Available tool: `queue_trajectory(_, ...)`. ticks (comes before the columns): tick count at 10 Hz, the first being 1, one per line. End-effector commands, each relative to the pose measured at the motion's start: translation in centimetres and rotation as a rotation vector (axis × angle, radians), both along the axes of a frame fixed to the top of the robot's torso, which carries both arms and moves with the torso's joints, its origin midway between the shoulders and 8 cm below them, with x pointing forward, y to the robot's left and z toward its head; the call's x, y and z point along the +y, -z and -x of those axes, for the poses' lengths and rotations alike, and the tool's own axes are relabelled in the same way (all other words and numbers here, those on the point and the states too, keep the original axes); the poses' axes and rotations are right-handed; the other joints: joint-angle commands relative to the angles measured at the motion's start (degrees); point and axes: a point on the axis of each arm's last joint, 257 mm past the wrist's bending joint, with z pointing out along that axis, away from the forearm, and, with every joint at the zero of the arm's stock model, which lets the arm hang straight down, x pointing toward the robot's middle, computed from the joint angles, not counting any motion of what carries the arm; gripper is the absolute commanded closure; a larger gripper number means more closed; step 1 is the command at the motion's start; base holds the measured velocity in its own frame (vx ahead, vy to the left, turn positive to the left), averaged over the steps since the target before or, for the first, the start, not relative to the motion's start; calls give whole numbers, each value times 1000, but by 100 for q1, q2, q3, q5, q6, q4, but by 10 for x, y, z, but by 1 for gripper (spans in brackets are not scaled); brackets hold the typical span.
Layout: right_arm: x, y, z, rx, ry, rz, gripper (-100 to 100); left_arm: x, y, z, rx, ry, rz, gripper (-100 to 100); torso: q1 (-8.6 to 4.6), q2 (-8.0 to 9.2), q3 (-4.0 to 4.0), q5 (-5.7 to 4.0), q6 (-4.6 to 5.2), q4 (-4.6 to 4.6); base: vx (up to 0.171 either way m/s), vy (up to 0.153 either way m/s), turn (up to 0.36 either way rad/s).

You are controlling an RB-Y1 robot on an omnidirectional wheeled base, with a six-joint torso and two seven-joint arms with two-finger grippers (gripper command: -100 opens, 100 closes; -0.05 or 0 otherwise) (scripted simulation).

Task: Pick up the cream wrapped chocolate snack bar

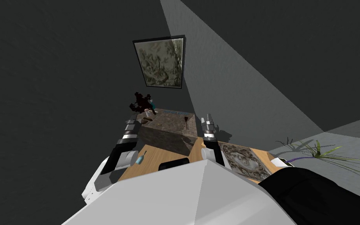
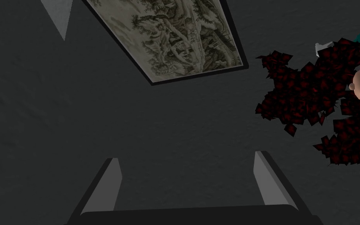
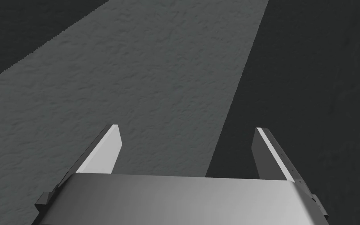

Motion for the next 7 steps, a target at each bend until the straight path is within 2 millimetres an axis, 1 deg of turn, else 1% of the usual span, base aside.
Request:
queue_trajectory(1,0,0,0,0,0,0,0,-1,9,-9,43,-1,-2,-100,0,0,0,0,0,0,-3,27,-63)
queue_trajectory(2,0,0,0,0,0,0,0,0,12,-10,55,-3,-2,-100,-1,0,0,0,-3,0,0,11,17)
queue_trajectory(3,0,0,0,0,0,0,0,-2,15,-22,80,0,-8,-100,-6,0,0,-1,-4,0,1,19,-101)
queue_trajectory(4,0,0,0,0,0,0,0,-1,22,-24,108,-3,-7,-100,-4,-2,-1,-1,0,0,2,25,-77)
queue_trajectory(5,0,0,0,0,0,0,0,-3,21,-34,120,0,-13,-100,-3,-1,-1,0,-3,-1,-1,29,-129)
queue_trajectory(7,0,0,0,0,0,0,0,-1,32,-38,163,-6,-10,-100,-1,-1,-1,0,-3,-1,0,24,-34)
